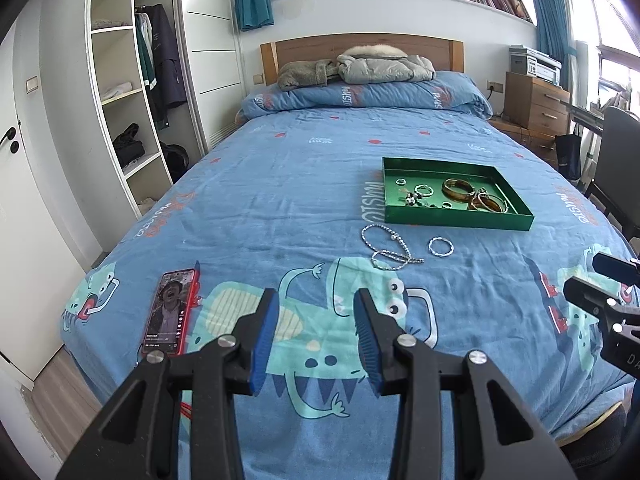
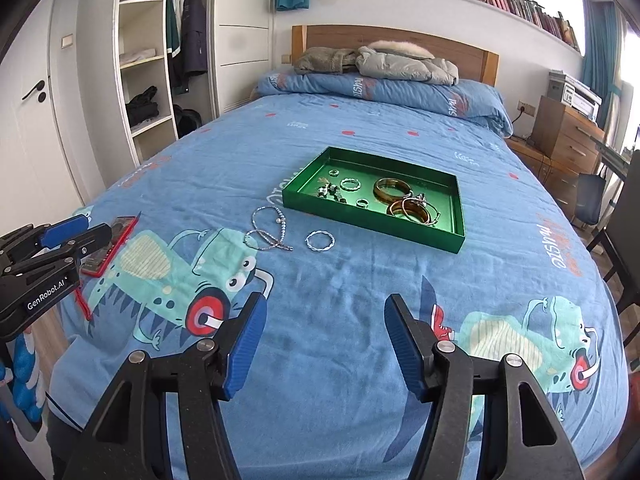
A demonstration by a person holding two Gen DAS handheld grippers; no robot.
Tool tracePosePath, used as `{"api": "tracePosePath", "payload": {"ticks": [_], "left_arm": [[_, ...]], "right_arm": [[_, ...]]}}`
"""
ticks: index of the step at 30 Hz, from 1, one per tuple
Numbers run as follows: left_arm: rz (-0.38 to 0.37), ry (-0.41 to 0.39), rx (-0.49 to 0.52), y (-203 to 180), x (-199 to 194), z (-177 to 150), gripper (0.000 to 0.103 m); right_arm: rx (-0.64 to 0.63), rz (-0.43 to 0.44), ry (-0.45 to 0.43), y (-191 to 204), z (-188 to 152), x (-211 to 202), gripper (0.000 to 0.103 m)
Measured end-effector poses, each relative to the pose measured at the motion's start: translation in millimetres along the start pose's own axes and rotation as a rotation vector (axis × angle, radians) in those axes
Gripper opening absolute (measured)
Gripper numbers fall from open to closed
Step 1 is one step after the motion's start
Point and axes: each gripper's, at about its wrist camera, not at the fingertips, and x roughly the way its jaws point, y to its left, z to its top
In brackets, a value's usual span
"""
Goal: Organize jewelry
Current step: 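Lower both open tools toward the beaded bracelet and twisted silver hoop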
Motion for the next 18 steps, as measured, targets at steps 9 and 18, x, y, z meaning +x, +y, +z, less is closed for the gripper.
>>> {"api": "tracePosePath", "payload": {"ticks": [9, 18], "left_arm": [[-0.013, 0.000, -0.028, 19, -2, -6, 0.037], [-0.015, 0.022, -0.049, 32, 17, -9, 0.048]], "right_arm": [[-0.017, -0.007, 0.002, 13, -2, -6, 0.064], [-0.021, -0.005, 0.019, 25, 0, 5, 0.065]]}}
